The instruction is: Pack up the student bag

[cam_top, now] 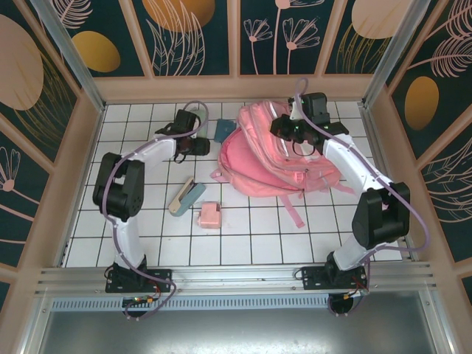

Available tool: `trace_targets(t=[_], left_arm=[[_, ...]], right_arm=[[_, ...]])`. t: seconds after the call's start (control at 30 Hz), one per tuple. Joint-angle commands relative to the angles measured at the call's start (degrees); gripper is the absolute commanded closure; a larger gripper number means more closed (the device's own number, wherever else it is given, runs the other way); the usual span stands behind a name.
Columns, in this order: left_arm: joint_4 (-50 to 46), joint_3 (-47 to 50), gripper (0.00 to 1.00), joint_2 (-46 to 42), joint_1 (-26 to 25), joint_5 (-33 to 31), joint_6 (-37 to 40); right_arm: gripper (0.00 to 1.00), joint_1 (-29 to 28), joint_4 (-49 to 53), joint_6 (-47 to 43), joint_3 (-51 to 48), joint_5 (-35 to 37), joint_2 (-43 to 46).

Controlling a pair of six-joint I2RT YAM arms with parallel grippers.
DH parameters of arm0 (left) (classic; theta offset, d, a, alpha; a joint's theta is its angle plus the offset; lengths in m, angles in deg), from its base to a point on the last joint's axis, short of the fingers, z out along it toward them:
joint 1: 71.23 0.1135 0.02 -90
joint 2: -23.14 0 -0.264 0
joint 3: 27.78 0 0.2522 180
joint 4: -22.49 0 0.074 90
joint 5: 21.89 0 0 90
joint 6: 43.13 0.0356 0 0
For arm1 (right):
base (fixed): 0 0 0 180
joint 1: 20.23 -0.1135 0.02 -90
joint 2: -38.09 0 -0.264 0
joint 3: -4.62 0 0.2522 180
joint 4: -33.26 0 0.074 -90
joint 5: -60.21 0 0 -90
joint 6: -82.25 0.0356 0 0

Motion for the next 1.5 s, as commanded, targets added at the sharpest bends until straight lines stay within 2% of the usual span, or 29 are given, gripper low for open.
trace_targets(t=[0.0, 0.07, 0.3, 0.53, 0.77, 0.9, 0.97, 1.17, 1.47], left_arm=[[3.18, 2.31, 0.4, -6.21, -1.15, 6.62, -7.02], [5.0, 3.8, 0.4, -8.18, -2.98, 9.11, -9.91], [9.15, 4.13, 0.4, -7.96, -12.75, 9.03, -18.72], [10.21, -1.99, 0.41, 1.15, -22.21, 5.98, -23.96], [8.67, -11.0, 0.4, 10.56, -26.91, 4.15, -29.02], [6.61, -15.04, 0.35, 14.35, -27.97, 3.8, -30.3], [5.66, -15.99, 0.24, 15.26, -27.97, 3.42, -31.16], [3.56, -17.69, 0.02, 13.3, -27.92, 0.91, -30.37], [-1.89, -14.45, 0.02, 4.49, -27.21, -4.58, -28.01]], right_arm=[[1.0, 1.47, -3.71, 2.72, 1.82, -3.35, 3.9], [1.0, 2.25, -5.26, 4.36, 1.64, -5.04, 4.35], [1.0, 3.77, -7.07, 7.78, 1.98, -8.62, 5.35], [1.0, 4.2, -6.18, 8.36, 3.07, -10.09, 6.01], [1.0, 4.26, -5.88, 8.07, 3.19, -11.17, 6.18], [1.0, 4.46, -5.71, 7.56, 3.34, -12.0, 5.72], [1.0, 4.63, -5.71, 7.31, 3.39, -12.44, 5.36], [1.0, 5.19, -6.06, 6.77, 2.56, -13.1, 5.2], [1.0, 5.61, -8.23, 6.84, -0.34, -13.36, 5.43]])
